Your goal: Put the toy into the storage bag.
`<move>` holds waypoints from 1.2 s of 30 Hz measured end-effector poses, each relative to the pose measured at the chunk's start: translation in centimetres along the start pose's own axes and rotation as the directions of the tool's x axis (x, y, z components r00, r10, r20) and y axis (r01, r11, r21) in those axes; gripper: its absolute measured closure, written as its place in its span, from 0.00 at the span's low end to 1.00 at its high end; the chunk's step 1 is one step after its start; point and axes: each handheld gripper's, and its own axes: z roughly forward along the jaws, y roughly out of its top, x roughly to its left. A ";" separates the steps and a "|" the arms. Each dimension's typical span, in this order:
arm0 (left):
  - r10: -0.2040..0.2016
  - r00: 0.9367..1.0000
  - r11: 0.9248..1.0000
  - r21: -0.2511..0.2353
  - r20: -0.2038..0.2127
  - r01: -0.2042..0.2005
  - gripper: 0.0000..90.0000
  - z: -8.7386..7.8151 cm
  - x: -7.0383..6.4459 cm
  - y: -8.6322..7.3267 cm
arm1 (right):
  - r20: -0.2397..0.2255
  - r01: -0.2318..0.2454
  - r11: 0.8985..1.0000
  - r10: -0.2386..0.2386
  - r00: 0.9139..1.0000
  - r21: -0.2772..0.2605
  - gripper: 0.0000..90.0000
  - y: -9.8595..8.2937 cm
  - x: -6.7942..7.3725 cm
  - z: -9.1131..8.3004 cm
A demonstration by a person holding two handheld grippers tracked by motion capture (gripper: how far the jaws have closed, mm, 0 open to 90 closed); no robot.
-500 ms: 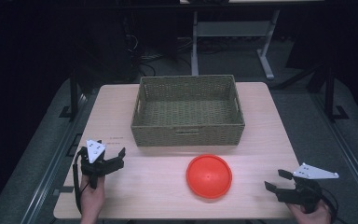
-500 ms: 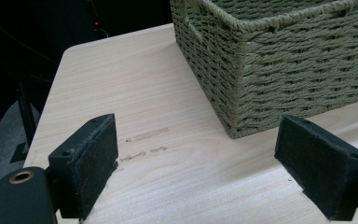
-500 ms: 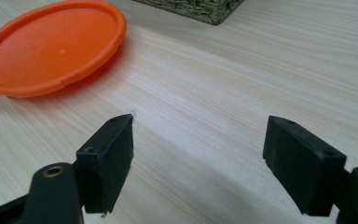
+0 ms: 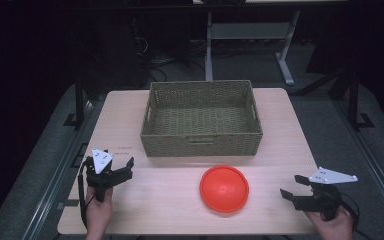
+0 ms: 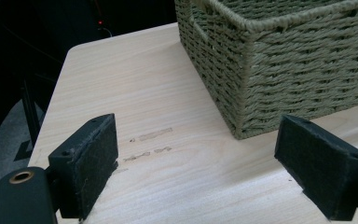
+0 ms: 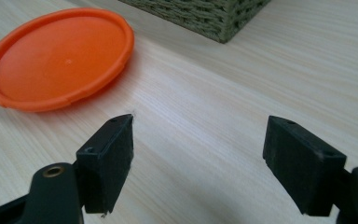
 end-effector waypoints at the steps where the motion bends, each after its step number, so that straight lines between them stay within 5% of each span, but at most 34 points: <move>1: 0.000 1.000 1.000 -0.005 -0.006 0.000 0.14 0.0 -0.1 0.0 | -0.003 0.006 1.000 -0.006 1.000 0.003 0.26 0.3 0.1 0.0; 22: -0.009 1.000 1.000 -0.018 -0.009 0.009 0.14 -0.3 0.1 0.2 | -0.101 0.103 0.991 -0.094 0.990 0.090 0.26 5.2 2.2 3.0; 36: 0.023 1.000 0.999 -0.024 -0.019 -0.024 0.14 -0.3 -0.4 0.3 | -0.145 0.108 0.982 -0.086 0.986 0.152 0.26 6.7 3.3 4.9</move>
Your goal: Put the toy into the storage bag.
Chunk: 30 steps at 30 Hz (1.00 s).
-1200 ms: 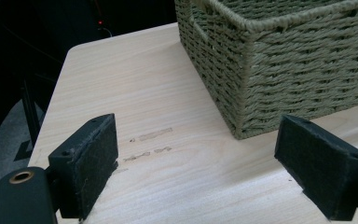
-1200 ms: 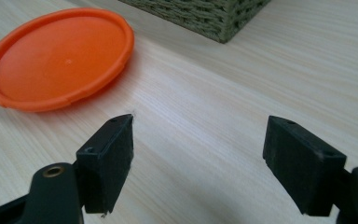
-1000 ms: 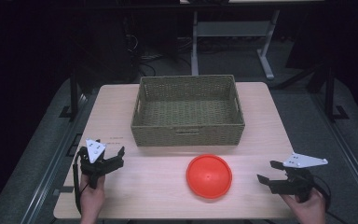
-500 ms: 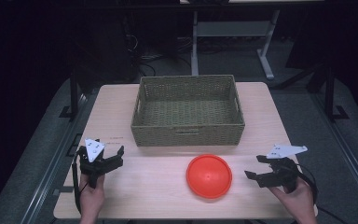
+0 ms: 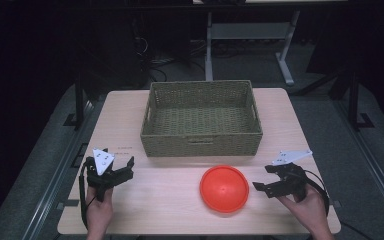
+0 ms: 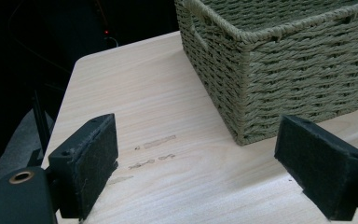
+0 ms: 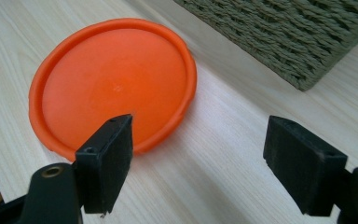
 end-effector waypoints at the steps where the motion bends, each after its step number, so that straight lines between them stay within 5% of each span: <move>1: 0.010 1.000 1.000 0.011 -0.009 -0.010 0.14 -0.1 0.1 0.0 | -0.009 0.001 1.000 -0.001 1.000 0.008 0.26 0.3 0.0 0.2; 10: 0.012 1.000 1.000 0.004 -0.007 -0.012 0.14 -0.2 0.0 0.2 | -0.015 0.006 0.998 -0.005 1.000 0.056 0.26 1.4 0.5 1.6; 19: 0.045 0.997 0.999 -0.032 0.055 -0.044 0.14 -0.6 -0.4 0.2 | -0.027 0.004 0.995 -0.002 1.000 0.095 0.26 2.3 0.9 2.6; 30: 0.070 0.997 0.997 -0.028 0.016 -0.070 0.14 -0.7 -0.5 0.0 | -0.029 -0.016 0.990 0.020 0.999 0.141 0.32 3.1 0.8 4.8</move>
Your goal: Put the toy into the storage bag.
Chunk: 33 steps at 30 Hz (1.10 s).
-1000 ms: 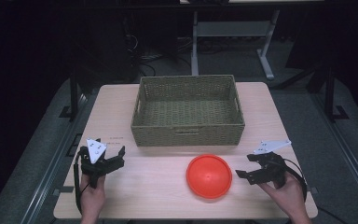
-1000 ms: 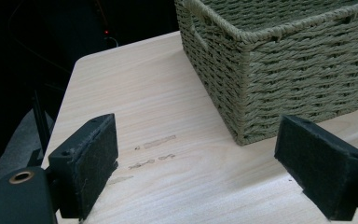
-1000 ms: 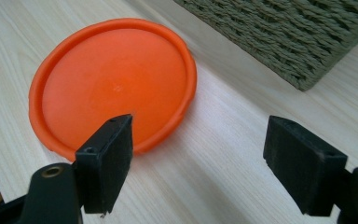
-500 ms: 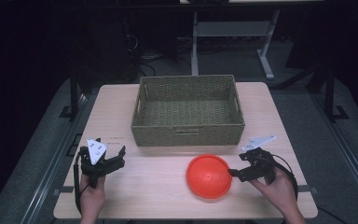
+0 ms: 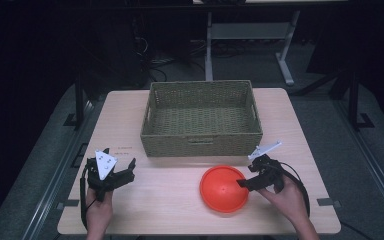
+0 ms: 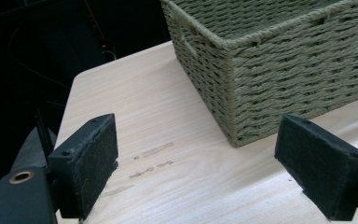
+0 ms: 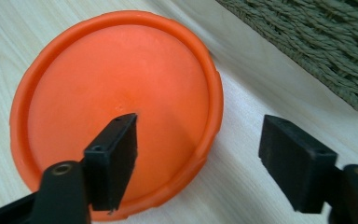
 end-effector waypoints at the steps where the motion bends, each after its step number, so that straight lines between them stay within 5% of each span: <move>1: 0.002 1.000 1.000 0.001 0.001 -0.002 0.14 0.0 0.1 0.0 | 0.001 -0.009 1.000 0.009 1.000 0.007 0.34 0.1 -0.1 0.2; 7: 0.005 1.000 1.000 0.009 0.002 -0.005 0.14 0.0 0.1 -0.1 | -0.014 -0.065 0.997 0.066 0.998 0.035 0.40 0.3 -0.9 0.9; 33: 0.018 1.000 1.000 0.015 -0.001 -0.018 0.14 0.2 0.0 -0.2 | -0.043 -0.100 0.990 0.105 0.994 0.094 0.56 0.1 -1.4 1.9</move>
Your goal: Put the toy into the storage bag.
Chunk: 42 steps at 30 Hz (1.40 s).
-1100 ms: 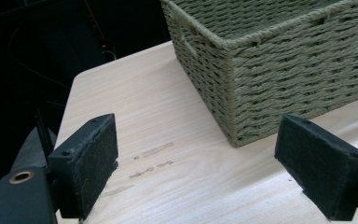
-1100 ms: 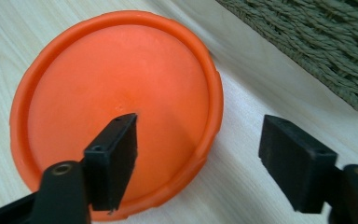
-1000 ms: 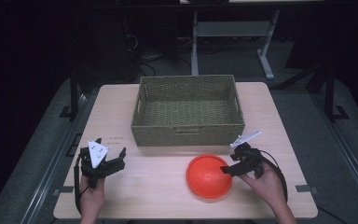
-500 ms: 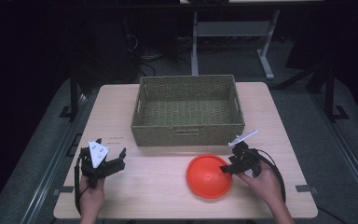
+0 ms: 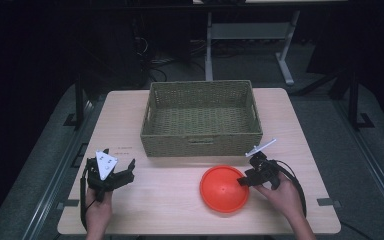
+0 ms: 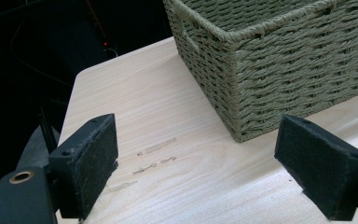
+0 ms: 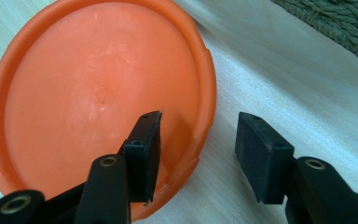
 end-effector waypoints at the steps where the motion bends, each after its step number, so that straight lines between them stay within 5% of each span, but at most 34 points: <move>1: 0.000 1.000 1.000 0.001 0.001 0.000 0.14 0.0 0.0 0.0 | -0.002 -0.001 1.000 0.001 1.000 0.002 0.57 0.0 0.0 0.0; 24: 0.014 1.000 1.000 0.008 -0.001 -0.014 0.14 0.0 0.0 0.0 | -0.087 -0.036 0.999 0.038 0.995 0.023 0.68 0.0 -0.6 0.7; 38: 0.021 1.000 1.000 0.010 -0.004 -0.021 0.14 0.0 0.0 0.0 | -0.132 -0.063 0.998 0.059 0.989 -0.022 0.85 0.0 -0.9 -0.4; 42: 0.022 1.000 1.000 0.011 -0.006 -0.022 0.14 0.0 0.0 0.0 | -0.181 -0.074 0.995 0.061 0.982 -0.068 0.91 0.1 -0.9 -1.1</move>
